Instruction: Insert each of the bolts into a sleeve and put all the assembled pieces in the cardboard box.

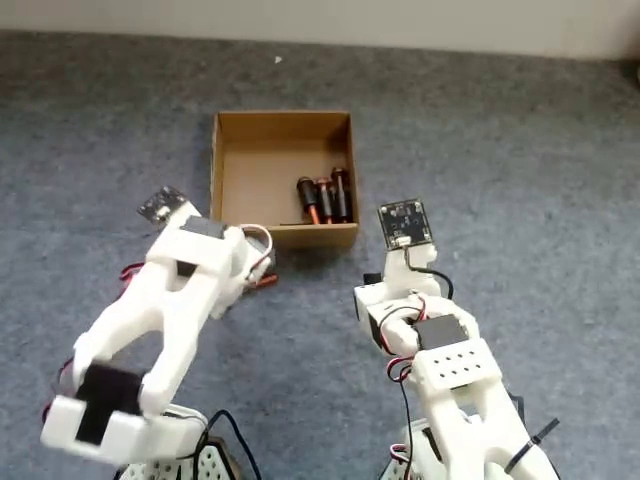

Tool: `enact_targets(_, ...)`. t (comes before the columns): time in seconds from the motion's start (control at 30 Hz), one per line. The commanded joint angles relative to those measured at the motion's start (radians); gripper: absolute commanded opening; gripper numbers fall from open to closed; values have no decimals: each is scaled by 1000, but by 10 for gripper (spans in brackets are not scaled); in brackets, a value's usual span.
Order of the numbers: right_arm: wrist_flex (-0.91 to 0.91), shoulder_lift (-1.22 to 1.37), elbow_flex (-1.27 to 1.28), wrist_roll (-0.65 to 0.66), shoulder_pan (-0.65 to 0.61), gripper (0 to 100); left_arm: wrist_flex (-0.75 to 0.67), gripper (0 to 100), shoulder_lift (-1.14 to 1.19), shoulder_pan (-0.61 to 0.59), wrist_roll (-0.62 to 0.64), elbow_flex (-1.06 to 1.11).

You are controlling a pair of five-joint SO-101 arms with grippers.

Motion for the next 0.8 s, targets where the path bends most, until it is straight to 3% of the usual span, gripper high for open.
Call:
enact_targets(0.0, -27, -30, -7, -8, 15, 5, -57, 330, 113, 10, 11, -28)
enact_targets(0.33, -27, -30, -7, -8, 15, 5, -64, 325, 82, -127, 8, -22)
enact_targets(0.63, -27, -28, -5, -8, 15, 5, -66, 25, 84, -143, 2, -7)
enact_targets(0.77, -27, -28, -5, -8, 15, 5, -66, 12, 82, -148, -28, -8)
